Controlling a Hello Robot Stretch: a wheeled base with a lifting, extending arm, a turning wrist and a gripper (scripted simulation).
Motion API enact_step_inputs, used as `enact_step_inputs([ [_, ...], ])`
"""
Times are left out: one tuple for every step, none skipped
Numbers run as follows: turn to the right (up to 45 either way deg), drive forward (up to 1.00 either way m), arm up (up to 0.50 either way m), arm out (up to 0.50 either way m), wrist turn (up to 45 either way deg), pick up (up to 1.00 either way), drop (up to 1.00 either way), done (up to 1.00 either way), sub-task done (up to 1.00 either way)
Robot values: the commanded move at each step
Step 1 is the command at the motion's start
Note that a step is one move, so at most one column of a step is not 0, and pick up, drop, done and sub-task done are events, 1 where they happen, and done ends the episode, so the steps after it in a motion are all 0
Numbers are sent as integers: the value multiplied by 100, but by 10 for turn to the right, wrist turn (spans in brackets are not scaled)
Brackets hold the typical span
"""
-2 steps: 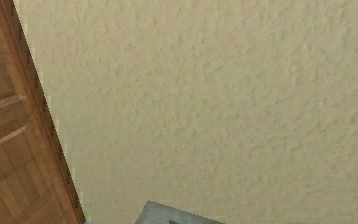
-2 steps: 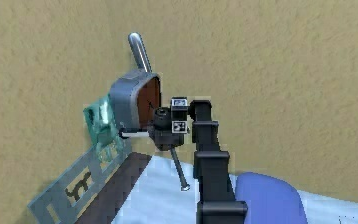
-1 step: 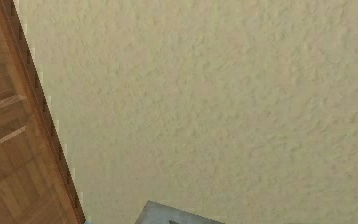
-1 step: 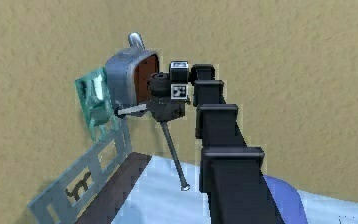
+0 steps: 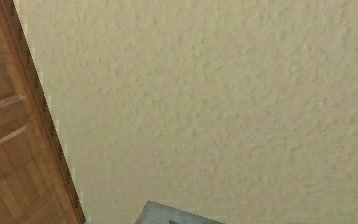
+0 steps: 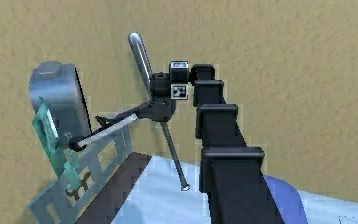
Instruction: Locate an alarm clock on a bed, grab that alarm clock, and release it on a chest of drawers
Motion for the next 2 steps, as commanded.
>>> enact_step_inputs([
  [0,0,0,0,-450,0,0,0,0],
  [0,0,0,0,-90,0,0,0,0],
])
